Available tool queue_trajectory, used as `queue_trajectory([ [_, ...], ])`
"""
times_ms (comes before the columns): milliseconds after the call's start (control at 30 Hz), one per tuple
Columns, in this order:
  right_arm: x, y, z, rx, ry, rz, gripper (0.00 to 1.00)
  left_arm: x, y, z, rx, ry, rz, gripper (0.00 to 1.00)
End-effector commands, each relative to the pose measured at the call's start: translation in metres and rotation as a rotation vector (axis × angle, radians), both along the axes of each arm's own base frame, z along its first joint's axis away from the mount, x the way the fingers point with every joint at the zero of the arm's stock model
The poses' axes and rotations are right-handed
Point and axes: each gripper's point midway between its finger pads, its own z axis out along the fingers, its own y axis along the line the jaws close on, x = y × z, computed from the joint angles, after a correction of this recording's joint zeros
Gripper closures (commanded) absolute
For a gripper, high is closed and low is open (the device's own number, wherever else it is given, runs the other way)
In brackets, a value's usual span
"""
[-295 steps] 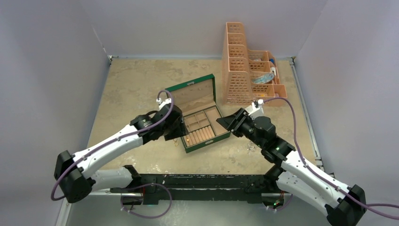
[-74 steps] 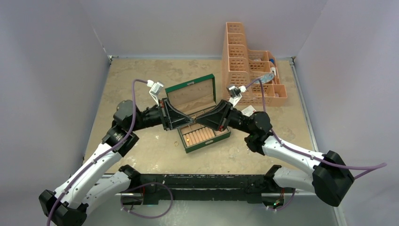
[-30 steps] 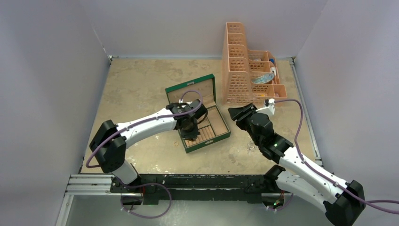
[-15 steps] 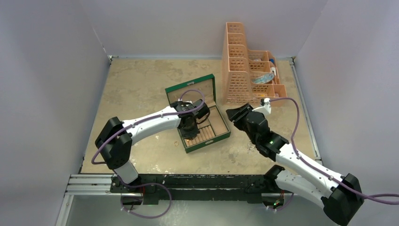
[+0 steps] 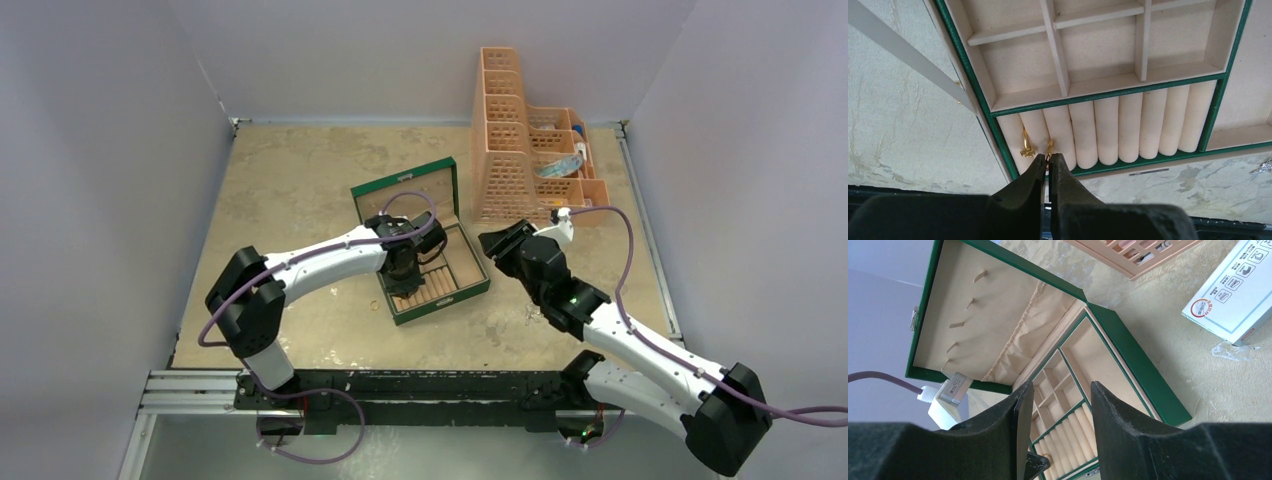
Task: Organize the mixed jewelry
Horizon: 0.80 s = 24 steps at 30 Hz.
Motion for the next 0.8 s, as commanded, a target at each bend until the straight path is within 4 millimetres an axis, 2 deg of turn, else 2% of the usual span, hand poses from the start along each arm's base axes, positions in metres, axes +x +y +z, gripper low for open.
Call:
queue_trajectory([
  [0, 0.007, 0.004, 0.027, 0.039, -0.064, 0.000, 0.51, 0.010, -0.008, 0.002, -0.015, -0.036, 0.017, 1.00],
  [767, 0.006, 0.005, 0.028, 0.038, -0.061, 0.007, 0.51, 0.021, -0.002, -0.011, 0.032, -0.052, 0.059, 1.00],
])
